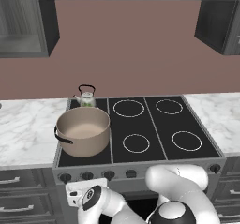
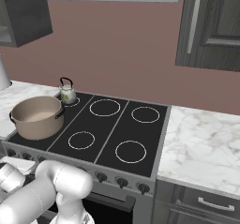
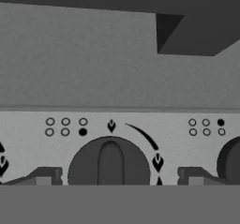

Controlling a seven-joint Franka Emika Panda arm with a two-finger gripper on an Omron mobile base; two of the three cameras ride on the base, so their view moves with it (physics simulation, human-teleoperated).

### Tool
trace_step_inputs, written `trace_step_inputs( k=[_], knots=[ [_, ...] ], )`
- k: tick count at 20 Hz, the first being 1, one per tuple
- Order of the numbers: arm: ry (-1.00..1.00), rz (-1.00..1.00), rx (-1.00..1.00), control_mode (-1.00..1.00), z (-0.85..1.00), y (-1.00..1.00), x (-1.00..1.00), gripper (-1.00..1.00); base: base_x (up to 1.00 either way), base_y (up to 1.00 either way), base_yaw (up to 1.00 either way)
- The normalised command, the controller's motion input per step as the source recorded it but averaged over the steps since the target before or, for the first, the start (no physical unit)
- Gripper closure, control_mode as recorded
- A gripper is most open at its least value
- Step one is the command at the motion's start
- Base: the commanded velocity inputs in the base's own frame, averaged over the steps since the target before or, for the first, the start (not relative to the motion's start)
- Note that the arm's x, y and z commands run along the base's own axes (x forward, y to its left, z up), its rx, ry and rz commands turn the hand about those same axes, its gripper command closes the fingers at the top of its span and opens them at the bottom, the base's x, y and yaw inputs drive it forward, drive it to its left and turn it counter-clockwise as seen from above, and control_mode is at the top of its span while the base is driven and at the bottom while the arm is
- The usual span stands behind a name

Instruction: Pick the kettle from the cabinet and place it on a stove burner. Then pick the pot from the counter and place it on another stove burner. Finally, turn both burners on.

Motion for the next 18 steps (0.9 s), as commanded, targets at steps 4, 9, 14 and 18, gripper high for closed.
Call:
trace_step_inputs(
  k=[4, 9, 14, 18],
  knots=[
    [0.0, 0.0, 0.0, -1.0, 0.0, 0.0, 0.13, 1.0, 0.0, 0.0, 0.0],
    [0.0, 0.0, 0.0, -1.0, 0.0, 0.0, 0.12, 1.0, 0.0, 0.0, 0.0],
    [0.0, 0.0, 0.0, -1.0, 0.0, 0.0, 0.07, 1.0, 0.0, 0.0, 0.0],
    [0.0, 0.0, -0.08, -1.0, 0.01, 0.0, 0.0, 1.0, 0.0, 0.0, 0.0]
  ],
)
